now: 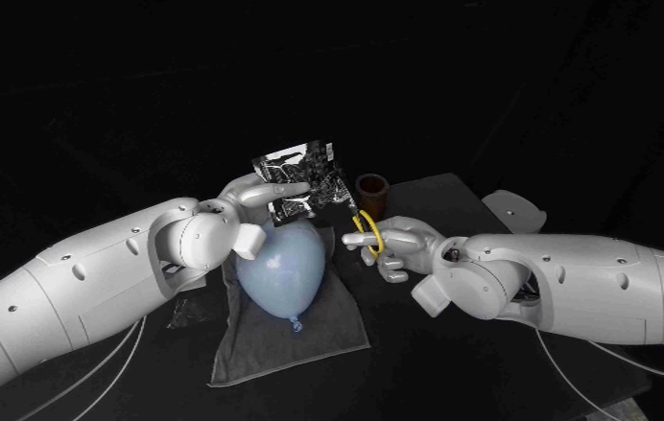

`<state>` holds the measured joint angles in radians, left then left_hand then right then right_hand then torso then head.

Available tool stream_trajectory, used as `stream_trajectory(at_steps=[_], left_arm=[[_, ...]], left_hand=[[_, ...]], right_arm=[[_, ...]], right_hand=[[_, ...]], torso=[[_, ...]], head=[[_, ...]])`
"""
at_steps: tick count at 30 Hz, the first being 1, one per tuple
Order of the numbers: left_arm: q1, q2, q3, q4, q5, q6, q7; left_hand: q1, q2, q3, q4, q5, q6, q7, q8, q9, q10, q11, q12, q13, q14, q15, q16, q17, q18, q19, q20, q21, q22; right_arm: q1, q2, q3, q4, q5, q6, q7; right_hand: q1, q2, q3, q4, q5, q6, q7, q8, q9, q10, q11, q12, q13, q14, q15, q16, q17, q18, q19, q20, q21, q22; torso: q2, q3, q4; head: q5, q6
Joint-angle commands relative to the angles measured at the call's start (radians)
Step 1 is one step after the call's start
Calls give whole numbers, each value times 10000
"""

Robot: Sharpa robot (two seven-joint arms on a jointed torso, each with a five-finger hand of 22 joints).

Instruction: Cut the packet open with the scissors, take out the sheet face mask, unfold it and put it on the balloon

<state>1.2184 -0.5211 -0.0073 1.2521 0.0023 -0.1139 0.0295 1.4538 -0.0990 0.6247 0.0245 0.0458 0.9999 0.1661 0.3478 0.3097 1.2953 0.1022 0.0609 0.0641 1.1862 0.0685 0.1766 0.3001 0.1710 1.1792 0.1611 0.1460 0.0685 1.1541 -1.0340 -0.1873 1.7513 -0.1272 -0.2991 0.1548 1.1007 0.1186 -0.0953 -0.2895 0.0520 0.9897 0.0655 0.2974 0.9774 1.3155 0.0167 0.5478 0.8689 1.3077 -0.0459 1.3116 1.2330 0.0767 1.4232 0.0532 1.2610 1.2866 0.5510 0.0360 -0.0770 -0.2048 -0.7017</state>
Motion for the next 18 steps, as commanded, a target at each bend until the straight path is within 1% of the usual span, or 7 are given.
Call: stream_trajectory(at_steps=[1, 4, 5, 9, 10, 14, 18], left_arm=[[0, 9, 1, 26, -41, 249, 66], [0, 5, 1, 7, -39, 239, 86], [0, 4, 1, 1, -39, 237, 96], [-1, -5, 2, -15, -38, 227, 130], [-1, -8, 2, -19, -38, 225, 137], [0, -17, 3, -32, -38, 219, 150], [1, -31, 3, -32, -38, 222, 148]], left_hand=[[39, 101, 23, 4, 36, 46, 7, 21, 846, 64, -8, 44, 16, 8, -54, -8, 11, 138, 94, 6, 49, 4], [39, 101, 23, 4, 36, 46, 7, 21, 846, 64, -8, 44, 16, 8, -54, -8, 11, 138, 94, 6, 49, 4], [39, 101, 23, 4, 36, 46, 7, 21, 846, 64, -8, 44, 16, 8, -54, -8, 11, 138, 94, 6, 49, 4], [16, 104, 40, -19, 36, 38, 7, 28, 871, 67, -9, 41, 15, 10, -55, -17, 23, 137, 97, 5, 45, 2], [14, 104, 42, -21, 37, 37, 7, 28, 873, 67, -9, 41, 15, 9, -55, -18, 24, 137, 97, 4, 44, 1], [14, 104, 43, -22, 37, 36, 7, 28, 874, 66, -9, 41, 15, 9, -55, -19, 24, 137, 97, 4, 44, 1], [14, 104, 43, -22, 37, 36, 7, 28, 874, 66, -9, 41, 15, 9, -55, -19, 24, 137, 97, 4, 44, 1]], right_arm=[[17, -22, 19, 7, -139, 102, 315], [17, -43, 18, -12, -155, 88, 228], [17, -45, 18, -29, -165, 96, 179], [16, -39, 16, -78, -254, 154, 1], [16, -36, 16, -83, -278, 172, -40], [15, -17, 16, -93, -338, 214, -145], [14, -3, 15, -89, -257, 239, -133]], right_hand=[[639, 270, 33, -32, -25, 208, -80, 75, 85, 919, -300, 2773, 3140, 106, -166, 164, 154, -12, 175, -62, 221, 234], [1229, 457, 184, -14, -33, 454, -243, 250, 235, 1573, -437, 5146, 4398, 430, -301, 429, 441, -138, 446, -187, 738, 687], [1300, 486, 208, -24, -19, 491, -264, 278, 259, 1663, -471, 5540, 4611, 526, -322, 509, 538, -174, 513, -206, 875, 809], [1302, 528, 151, -9, -3, 720, -403, 537, 526, 2086, -591, 7536, 5692, 1162, -432, 1084, 1264, -387, 901, -313, 1708, 1560], [1265, 537, 98, -7, -2, 782, -455, 699, 728, 2189, -637, 8097, 5988, 1335, -473, 1251, 1488, -444, 994, -354, 1926, 1760], [1081, 650, -43, 13, 0, 879, -577, 1083, 1265, 2387, -745, 9207, 6544, 1667, -564, 1578, 1942, -563, 1183, -440, 2375, 2175], [929, 701, -138, 32, -1, 788, -580, 1077, 1370, 2395, -750, 9288, 6587, 1667, -578, 1573, 1945, -564, 1185, -460, 2382, 2183]], torso=[[2, 0, 3], [-2, -6, -1], [0, -9, -3], [2, -12, -4], [3, -12, -4], [6, 1, 6], [7, 3, 3]], head=[[-14, 15], [-27, 9], [-29, 12], [-29, 14], [-33, 10], [-48, 11], [-20, 1]])
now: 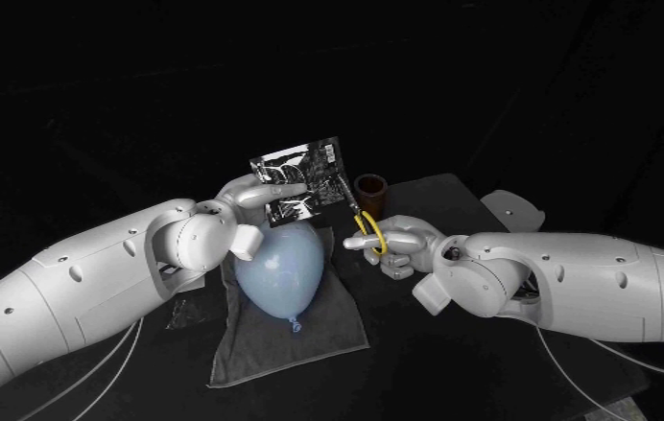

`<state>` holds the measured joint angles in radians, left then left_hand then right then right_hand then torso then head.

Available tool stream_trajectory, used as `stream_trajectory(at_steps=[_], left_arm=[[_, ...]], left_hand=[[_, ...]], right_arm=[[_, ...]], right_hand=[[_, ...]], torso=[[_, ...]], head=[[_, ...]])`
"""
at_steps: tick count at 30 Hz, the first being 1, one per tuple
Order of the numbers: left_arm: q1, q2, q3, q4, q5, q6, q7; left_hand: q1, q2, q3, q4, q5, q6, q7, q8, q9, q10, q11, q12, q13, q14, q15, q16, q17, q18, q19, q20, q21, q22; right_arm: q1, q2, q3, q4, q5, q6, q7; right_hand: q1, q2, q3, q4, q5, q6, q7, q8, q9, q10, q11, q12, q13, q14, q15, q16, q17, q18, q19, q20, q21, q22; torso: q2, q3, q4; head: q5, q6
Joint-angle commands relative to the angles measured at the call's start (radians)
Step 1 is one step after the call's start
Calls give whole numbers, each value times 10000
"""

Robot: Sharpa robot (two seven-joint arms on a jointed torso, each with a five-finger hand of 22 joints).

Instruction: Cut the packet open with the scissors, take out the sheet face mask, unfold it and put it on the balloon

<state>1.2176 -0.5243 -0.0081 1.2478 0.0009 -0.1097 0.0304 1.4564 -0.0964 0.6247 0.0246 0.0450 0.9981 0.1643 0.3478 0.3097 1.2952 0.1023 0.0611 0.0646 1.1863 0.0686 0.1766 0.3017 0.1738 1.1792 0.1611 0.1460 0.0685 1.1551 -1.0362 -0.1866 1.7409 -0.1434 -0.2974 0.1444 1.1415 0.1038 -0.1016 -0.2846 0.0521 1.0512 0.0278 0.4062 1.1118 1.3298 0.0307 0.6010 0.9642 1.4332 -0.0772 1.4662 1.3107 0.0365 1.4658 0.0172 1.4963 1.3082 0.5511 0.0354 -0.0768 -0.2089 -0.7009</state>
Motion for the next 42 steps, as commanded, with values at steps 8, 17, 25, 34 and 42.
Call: stream_trajectory(at_steps=[8, 17, 25, 34, 42], left_arm=[[11, -12, 11, 19, -24, 199, 125], [12, -18, 11, 13, -24, 205, 113], [13, -22, 11, 24, -25, 231, 94], [14, -41, 11, 36, -25, 250, 92], [15, -119, 11, 27, -27, 302, 73]], left_hand=[[-13, 79, 44, -23, 44, 54, 25, 29, 874, 68, -10, 39, 10, 9, -55, -19, 9, 109, 97, 4, 44, 1], [-13, 79, 44, -23, 44, 54, 25, 29, 874, 68, -10, 39, 10, 9, -55, -19, 9, 109, 97, 4, 44, 1], [-13, 79, 44, -23, 44, 54, 25, 29, 874, 68, -10, 39, 10, 9, -55, -19, 9, 109, 97, 4, 44, 1], [-13, 79, 44, -23, 44, 54, 25, 29, 874, 68, -10, 39, 10, 9, -55, -19, 9, 109, 97, 4, 44, 1], [-36, 81, 66, -54, 44, 44, 29, 35, 903, 68, -8, 36, 9, 8, -55, -32, 22, 108, 99, 3, 39, -1]], right_arm=[[6, 48, 9, 31, 143, 150, 253], [15, 77, 10, 47, 356, 114, 500], [27, 114, 12, 59, 434, 829, 472], [28, 215, 13, -49, 365, 2576, 66], [-58, 200, 13, -35, 628, 3398, 339]], right_hand=[[383, 1147, -631, -66, -25, -351, 253, -1831, -1341, 2046, -533, 7775, 5202, 252, 4, -183, 973, -130, 689, 103, -113, 1856], [619, 1521, -2261, -44, -15, -595, 818, -3462, -3763, 260, -74, -2715, -1083, -931, 369, -1875, -641, 308, -83, 446, -1931, 323], [984, 1854, -3609, -18, -3, -623, 978, -3431, -4618, 129, 153, -5206, -3782, -725, 550, -1823, -725, 106, 356, 623, -1096, 1016], [680, 1536, -3608, 0, -25, -1379, 1082, -3395, -4931, -852, 268, -5411, -4722, -186, 603, -1532, -725, -202, 848, 656, 146, 2089], [898, 1603, -3546, -58, -30, -1172, 1075, -3182, -4900, -1051, 335, -5349, -5086, -346, 675, -1757, -1071, -124, 733, 728, -143, 1835]], torso=[[-3, 10, 4], [3, 14, 1], [2, 25, -4], [2, 5, -1], [3, 9, -7]], head=[[33, -2], [57, -2], [65, -24], [26, -51], [4, -54]])
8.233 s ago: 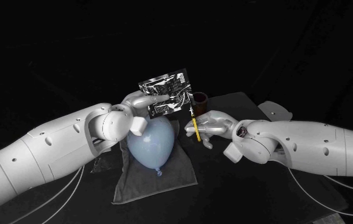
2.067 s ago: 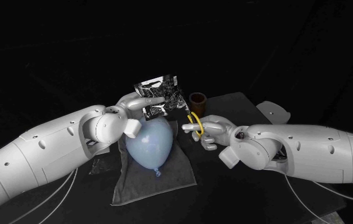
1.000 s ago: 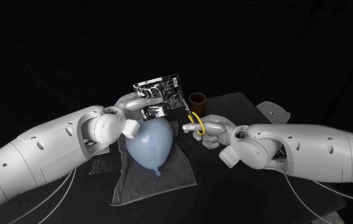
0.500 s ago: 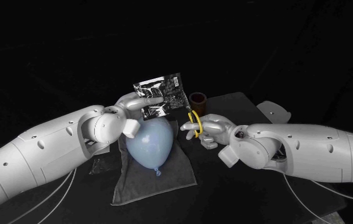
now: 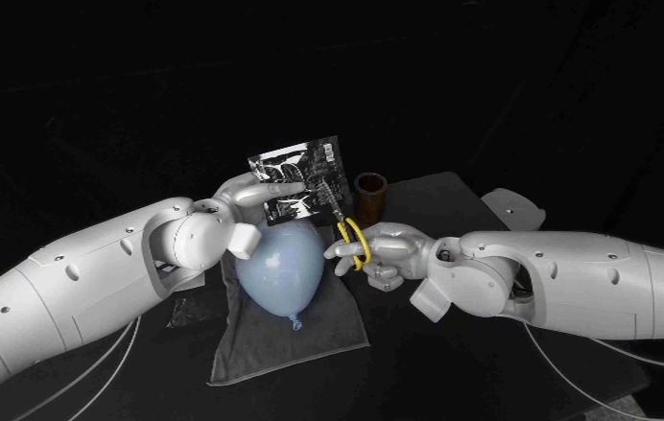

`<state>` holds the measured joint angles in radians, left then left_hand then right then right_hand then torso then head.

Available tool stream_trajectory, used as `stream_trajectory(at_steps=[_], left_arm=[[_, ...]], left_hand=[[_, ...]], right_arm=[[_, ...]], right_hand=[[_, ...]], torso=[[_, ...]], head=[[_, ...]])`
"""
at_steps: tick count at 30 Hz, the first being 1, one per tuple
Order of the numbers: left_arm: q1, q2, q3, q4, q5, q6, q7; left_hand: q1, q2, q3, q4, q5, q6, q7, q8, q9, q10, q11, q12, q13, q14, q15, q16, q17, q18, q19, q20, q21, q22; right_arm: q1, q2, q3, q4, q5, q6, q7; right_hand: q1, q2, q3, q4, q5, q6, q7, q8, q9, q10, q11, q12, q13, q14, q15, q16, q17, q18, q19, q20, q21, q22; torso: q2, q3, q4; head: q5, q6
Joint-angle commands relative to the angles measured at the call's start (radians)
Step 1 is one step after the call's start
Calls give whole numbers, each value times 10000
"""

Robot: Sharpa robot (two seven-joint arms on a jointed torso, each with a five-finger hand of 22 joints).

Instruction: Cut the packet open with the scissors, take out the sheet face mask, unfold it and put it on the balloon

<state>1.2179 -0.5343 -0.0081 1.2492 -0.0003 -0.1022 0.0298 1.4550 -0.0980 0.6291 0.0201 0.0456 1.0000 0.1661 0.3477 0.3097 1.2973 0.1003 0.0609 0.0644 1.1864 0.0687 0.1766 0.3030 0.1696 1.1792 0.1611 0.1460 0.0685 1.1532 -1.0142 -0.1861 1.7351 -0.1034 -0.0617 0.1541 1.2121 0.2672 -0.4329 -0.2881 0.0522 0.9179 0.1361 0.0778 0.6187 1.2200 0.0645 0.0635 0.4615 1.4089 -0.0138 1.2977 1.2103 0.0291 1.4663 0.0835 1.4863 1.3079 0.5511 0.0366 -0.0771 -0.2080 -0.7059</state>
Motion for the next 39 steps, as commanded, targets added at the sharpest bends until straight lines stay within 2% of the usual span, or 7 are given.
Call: stream_trajectory(at_steps=[1, 23, 26, 29, 33, 36, 39], left_arm=[[13, -36, 11, 11, -15, 269, 60], [286, -424, 18, 27, -292, 1358, -357], [310, -439, 19, 41, -289, 1391, -346], [333, -454, 20, 54, -288, 1396, -339], [372, -491, 22, 71, -287, 1385, -328], [392, -510, 22, 72, -287, 1372, -324], [405, -535, 22, 71, -286, 1363, -323]], left_hand=[[-21, 97, 22, -10, 38, 25, 11, 36, 903, 47, 12, 38, 12, 7, -56, -32, 8, 150, 99, 3, 39, -1], [-23, 95, 31, -28, 38, 20, 13, 37, 913, 45, 13, 36, 11, 5, -58, -37, 13, 151, 101, 0, 38, -1], [-23, 95, 31, -28, 38, 20, 13, 37, 913, 45, 13, 36, 11, 5, -58, -37, 13, 151, 101, 0, 38, -1], [-23, 95, 31, -28, 38, 20, 13, 37, 913, 45, 13, 36, 11, 5, -58, -37, 13, 151, 101, 0, 38, -1], [-29, 95, 40, -44, 38, 17, 17, 39, 924, 43, 15, 35, 11, 5, -58, -42, 18, 150, 103, -1, 37, -1], [-29, 95, 40, -44, 38, 17, 17, 39, 924, 43, 15, 35, 11, 5, -58, -42, 18, 150, 103, -1, 37, -1], [-29, 95, 40, -44, 38, 17, 17, 39, 924, 43, 15, 35, 11, 5, -58, -42, 18, 150, 103, -1, 37, -1]], right_arm=[[-66, -36, 7, 33, 284, 1119, 314], [-770, -428, 14, 451, 1219, 2331, 971], [-784, -435, 15, 423, 1308, 2319, 963], [-789, -428, 16, 404, 1313, 2228, 934], [-793, -412, 18, 411, 1302, 1968, 908], [-794, -400, 21, 409, 1407, 1823, 939], [-794, -395, 29, 385, 1565, 1738, 999]], right_hand=[[372, 45, -218, -34, -30, 287, -34, 180, 50, 140, -14, 34, -130, -157, 34, -126, -143, -40, 711, 69, -78, 1809], [1135, 139, -311, -13, -27, 1314, -386, 994, 503, 1588, -335, 236, -802, -3377, -109, -3038, -3699, 836, -1262, -37, -4161, -1501], [1186, 33, -306, -3, -30, 1366, -470, 1650, 1246, 1583, -374, 379, -477, -3822, -99, -3339, -3919, 1075, -1909, -20, -5643, -2686], [1125, -82, -304, -5, -55, 432, -364, 3364, 3181, 1302, -342, 740, 277, -4048, -27, -3322, -4055, 1156, -1966, 25, -6394, -3357], [903, -186, -306, 12, 0, -216, -582, 4789, 4512, 1258, -473, 1994, 1830, -3805, -234, -2752, -3812, 912, -1262, -129, -5165, -2417], [735, -99, -317, 3, -29, -810, -405, 4268, 4182, 1022, -423, 2352, 2386, -3452, -176, -2272, -3323, 850, -1092, -119, -4752, -2087], [688, 43, -330, -2, 1, -1807, -196, 2577, 2851, 1004, -308, 2358, 2524, -3189, -90, -2072, -3112, 791, -939, -48, -4350, -1765]], torso=[[2, -1, -4], [-4, 0, -27], [-4, 5, 1], [-9, 5, 4], [-3, -4, 7], [0, -7, 10], [3, -10, 16]], head=[[-2, -7], [-131, -97], [-145, -89], [-143, -101], [-161, -126], [-154, -126], [-160, -129]])
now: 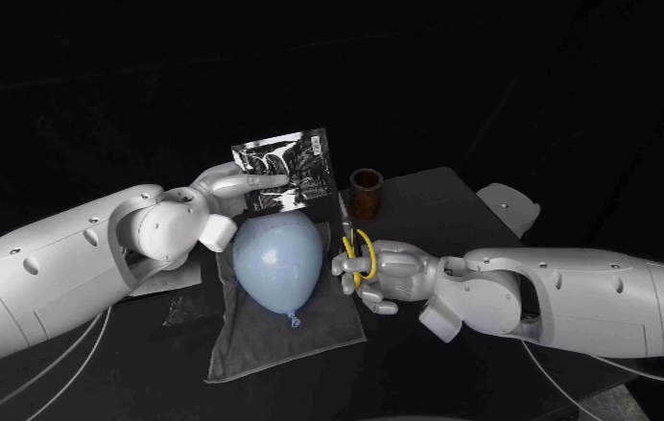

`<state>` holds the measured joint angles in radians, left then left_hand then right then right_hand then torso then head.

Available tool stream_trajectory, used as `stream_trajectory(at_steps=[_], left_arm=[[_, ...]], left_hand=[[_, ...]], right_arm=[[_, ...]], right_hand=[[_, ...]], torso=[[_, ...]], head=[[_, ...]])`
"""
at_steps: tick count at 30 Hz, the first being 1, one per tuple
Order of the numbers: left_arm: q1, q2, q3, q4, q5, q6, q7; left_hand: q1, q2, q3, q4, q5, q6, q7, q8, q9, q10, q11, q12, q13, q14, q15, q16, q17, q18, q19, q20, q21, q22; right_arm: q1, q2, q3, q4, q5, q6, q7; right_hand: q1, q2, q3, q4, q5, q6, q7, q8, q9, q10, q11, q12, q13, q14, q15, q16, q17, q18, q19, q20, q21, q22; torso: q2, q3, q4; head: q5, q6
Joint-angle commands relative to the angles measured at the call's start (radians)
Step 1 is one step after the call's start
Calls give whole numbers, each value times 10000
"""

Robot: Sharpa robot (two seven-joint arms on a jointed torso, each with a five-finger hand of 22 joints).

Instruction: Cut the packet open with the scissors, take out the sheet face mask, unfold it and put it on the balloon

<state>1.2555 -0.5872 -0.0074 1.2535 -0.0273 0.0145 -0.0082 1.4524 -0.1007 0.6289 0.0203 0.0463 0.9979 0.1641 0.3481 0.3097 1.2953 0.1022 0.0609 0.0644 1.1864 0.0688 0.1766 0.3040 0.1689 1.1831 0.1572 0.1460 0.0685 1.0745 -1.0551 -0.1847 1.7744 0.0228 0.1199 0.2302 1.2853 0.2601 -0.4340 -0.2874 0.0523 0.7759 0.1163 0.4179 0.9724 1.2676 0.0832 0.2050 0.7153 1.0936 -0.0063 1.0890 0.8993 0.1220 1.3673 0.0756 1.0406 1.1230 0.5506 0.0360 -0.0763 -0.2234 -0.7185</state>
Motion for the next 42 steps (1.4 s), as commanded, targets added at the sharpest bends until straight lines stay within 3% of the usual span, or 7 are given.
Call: stream_trajectory(at_steps=[1, 10, 16, 21, 25, 34, 42], left_arm=[[32, -14, 14, 26, -17, 192, 57], [41, -80, 11, 3, -17, 164, 53], [42, -112, 9, -5, -17, 151, 49], [43, -120, 8, -10, -17, 146, 50], [43, -122, 7, -12, -20, 137, 50], [45, -133, 5, -20, -30, 91, 40], [47, -156, 4, -19, -37, 38, 43]], left_hand=[[-3, 122, 41, -45, 31, 38, 38, 35, 923, 63, -5, 35, 10, 4, -58, -43, 8, 158, 64, 38, 37, -1], [-3, 122, 41, -45, 31, 38, 38, 35, 923, 63, -5, 35, 10, 4, -58, -43, 8, 158, 64, 38, 37, -1], [-3, 122, 41, -45, 31, 38, 38, 35, 923, 63, -5, 35, 10, 4, -58, -43, 8, 158, 64, 38, 37, -1], [-3, 122, 41, -45, 31, 38, 38, 35, 923, 63, -5, 35, 10, 4, -58, -43, 8, 158, 64, 38, 37, -1], [-3, 122, 41, -45, 31, 38, 38, 35, 923, 63, -5, 35, 10, 4, -58, -43, 8, 158, 64, 38, 37, -1], [-21, 125, 58, -71, 31, 30, 42, 38, 945, 61, -1, 34, 10, 4, -56, -53, 19, 156, 65, 38, 34, -2], [-31, 128, 63, -75, 31, 27, 43, 39, 952, 60, 1, 34, 10, 5, -54, -56, 22, 155, 66, 39, 33, -2]], right_arm=[[-6, 15, 19, -17, 340, -84, 251], [-5, 44, 43, 25, 516, -142, 189], [-5, 67, 65, 83, 550, -305, 94], [-4, 84, 78, 61, 464, -427, -42], [-5, 102, 85, 10, 455, -163, -147], [-17, 160, 92, -136, 965, 797, -105], [-76, 218, 98, -307, 1170, 852, 172]], right_hand=[[-135, 177, -299, -12, 13, -102, 17, -1020, -984, 402, -458, 687, -189, -137, -142, -118, -143, -122, -15, 55, -12, -16], [-1173, -101, -314, 158, -46, 781, 250, -2120, -2328, -67, -152, -1076, -1861, 655, 70, 607, 369, -326, 516, 212, 1266, 989], [-1353, -309, -320, 75, -21, 1352, 2, -561, -1339, 514, -345, -730, -1532, 630, -92, 859, 496, -282, 382, 126, 1243, 961], [-1293, -284, -254, 125, -30, -198, -283, 1132, 274, 764, -714, 473, 49, 1708, -350, 1997, 1791, -563, 943, -175, 2641, 2121], [-1097, -275, -293, 25, -40, -2301, -282, 905, 442, -946, -542, -195, 4, 2043, -285, 2070, 1906, -763, 1294, -119, 3496, 2868], [-343, 21, -309, 16, -46, -3973, -846, 470, -526, -1948, -46, -1403, -1836, 2382, -34, 956, 1217, -524, 1055, 155, 2494, 1946], [1205, 395, 1084, 42, -5, -2206, -268, 623, -1662, -1090, -262, -1387, -3460, 2646, -195, -941, 69, -659, 1462, -26, 2774, 2152]], torso=[[6, -4, 4], [1, 2, -2], [2, -2, -3], [3, -3, 8], [0, -12, 15], [3, -9, 18], [-5, -10, 6]], head=[[0, -5], [17, -35], [8, -50], [-29, -32], [-52, -34], [-87, -27], [-72, -26]])
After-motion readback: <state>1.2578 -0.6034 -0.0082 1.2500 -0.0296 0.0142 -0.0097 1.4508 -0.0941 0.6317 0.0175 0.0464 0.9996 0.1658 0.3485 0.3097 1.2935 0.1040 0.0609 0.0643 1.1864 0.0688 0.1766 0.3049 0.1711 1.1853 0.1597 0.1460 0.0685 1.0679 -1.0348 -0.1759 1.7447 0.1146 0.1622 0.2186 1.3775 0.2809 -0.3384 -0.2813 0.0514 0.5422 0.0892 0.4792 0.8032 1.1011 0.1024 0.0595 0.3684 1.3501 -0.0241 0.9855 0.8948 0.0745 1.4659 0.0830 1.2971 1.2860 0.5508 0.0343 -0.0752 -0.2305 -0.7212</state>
